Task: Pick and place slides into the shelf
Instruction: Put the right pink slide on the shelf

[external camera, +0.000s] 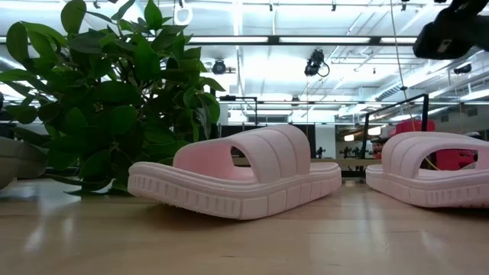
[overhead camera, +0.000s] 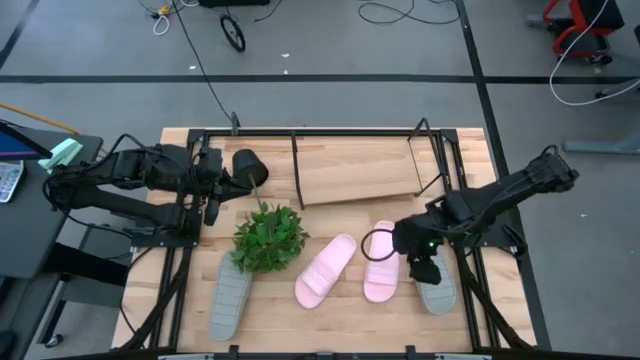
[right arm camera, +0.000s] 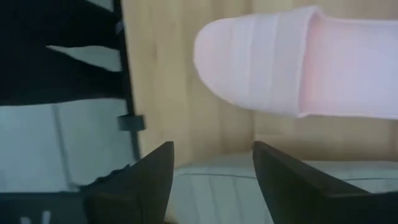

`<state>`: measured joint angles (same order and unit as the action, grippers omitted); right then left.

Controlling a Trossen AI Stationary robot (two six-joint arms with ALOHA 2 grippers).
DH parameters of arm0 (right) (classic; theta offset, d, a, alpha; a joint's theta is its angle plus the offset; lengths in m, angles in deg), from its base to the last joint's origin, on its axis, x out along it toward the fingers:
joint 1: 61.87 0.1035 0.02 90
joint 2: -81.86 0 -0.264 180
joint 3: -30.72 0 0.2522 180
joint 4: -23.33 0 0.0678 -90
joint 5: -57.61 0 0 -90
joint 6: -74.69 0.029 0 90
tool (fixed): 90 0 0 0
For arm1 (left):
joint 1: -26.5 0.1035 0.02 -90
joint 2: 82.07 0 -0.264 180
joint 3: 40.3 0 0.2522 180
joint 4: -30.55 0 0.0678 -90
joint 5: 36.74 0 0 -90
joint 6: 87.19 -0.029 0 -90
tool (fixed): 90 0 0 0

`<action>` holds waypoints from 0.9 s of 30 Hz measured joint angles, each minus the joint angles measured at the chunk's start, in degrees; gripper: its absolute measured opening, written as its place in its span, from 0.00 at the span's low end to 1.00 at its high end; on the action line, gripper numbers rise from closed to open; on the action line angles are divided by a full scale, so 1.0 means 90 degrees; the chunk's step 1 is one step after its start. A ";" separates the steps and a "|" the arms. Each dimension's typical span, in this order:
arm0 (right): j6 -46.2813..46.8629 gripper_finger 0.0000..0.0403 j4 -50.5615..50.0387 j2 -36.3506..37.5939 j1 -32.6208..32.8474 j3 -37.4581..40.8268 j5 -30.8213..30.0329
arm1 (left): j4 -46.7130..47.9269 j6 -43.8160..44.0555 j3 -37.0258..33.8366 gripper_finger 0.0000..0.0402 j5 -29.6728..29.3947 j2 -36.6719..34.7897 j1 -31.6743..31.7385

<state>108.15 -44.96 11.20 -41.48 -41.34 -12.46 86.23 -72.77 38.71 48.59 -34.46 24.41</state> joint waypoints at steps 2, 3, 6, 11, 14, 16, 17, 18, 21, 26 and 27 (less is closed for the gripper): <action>0.0129 0.56 -0.0012 0.0000 0.0088 0.0000 -0.0156 | -0.0002 -0.0054 0.0000 0.08 0.0000 0.0000 0.0000; 0.0229 0.56 -0.0011 0.0000 0.0145 0.0000 -0.0156 | -0.0002 -0.0060 0.0000 0.09 0.0000 0.0000 0.0000; 0.0473 0.56 -0.0078 0.0009 0.0402 0.0000 -0.0157 | -0.0005 -0.0057 0.0000 0.09 0.0000 0.0000 0.0000; 0.0602 0.56 -0.0200 0.0030 0.0799 0.0000 -0.0446 | -0.0005 -0.0012 0.0000 0.09 0.0000 0.0000 0.0000; 0.0973 0.56 -0.0197 0.0027 0.0904 0.0000 -0.0495 | -0.0007 -0.0011 0.0000 0.08 0.0000 0.0000 0.0000; 0.1224 0.56 -0.0199 0.0027 0.1061 0.0000 -0.0497 | -0.0007 -0.0009 0.0000 0.07 0.0001 0.0000 0.0000; 0.1267 0.56 -0.0199 0.0029 0.1165 0.0000 -0.0498 | -0.0008 -0.0008 0.0000 0.07 0.0000 0.0000 0.0000; 0.1259 0.56 -0.0199 0.0029 0.1260 0.0000 -0.0543 | -0.0008 -0.0010 0.0000 0.07 0.0001 0.0000 0.0000; 0.1155 0.56 -0.0192 0.0017 0.1416 0.0000 -0.0949 | -0.0008 -0.0013 0.0000 0.08 0.0000 0.0000 0.0000; 0.0866 0.56 -0.0097 -0.0081 0.1200 0.0043 -0.1354 | -0.0012 -0.0018 0.0000 0.10 0.0002 0.0000 0.0000; 0.0792 0.56 -0.0080 -0.0106 0.1115 0.0094 -0.1338 | -0.0010 -0.0018 0.0000 0.10 0.0002 0.0000 0.0000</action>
<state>115.28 -45.68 10.25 -31.45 -40.49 -24.49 86.14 -72.93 38.71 48.60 -34.46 24.41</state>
